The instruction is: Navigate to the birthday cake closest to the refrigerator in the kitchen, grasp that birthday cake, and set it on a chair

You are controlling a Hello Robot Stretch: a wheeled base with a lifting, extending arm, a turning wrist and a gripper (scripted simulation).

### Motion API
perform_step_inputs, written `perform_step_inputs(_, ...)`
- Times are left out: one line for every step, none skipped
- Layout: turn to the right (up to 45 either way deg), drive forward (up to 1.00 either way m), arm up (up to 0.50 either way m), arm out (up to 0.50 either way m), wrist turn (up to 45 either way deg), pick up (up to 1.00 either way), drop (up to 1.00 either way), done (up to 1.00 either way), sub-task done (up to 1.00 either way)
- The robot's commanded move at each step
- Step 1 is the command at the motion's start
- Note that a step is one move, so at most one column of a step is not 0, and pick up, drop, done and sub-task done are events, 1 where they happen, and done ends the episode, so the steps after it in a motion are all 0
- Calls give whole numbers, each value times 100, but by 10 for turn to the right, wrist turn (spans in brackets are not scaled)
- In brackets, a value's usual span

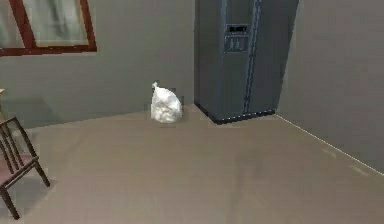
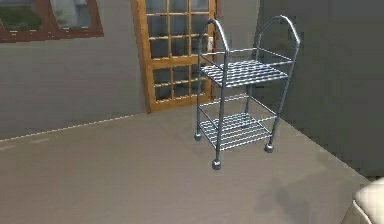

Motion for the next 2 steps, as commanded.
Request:
perform_step_inputs(0, 100, 0, 0, 0, 0, 0, 0, 0)
perform_step_inputs(0, 95, 0, 0, 0, 0, 0, 0, 0)
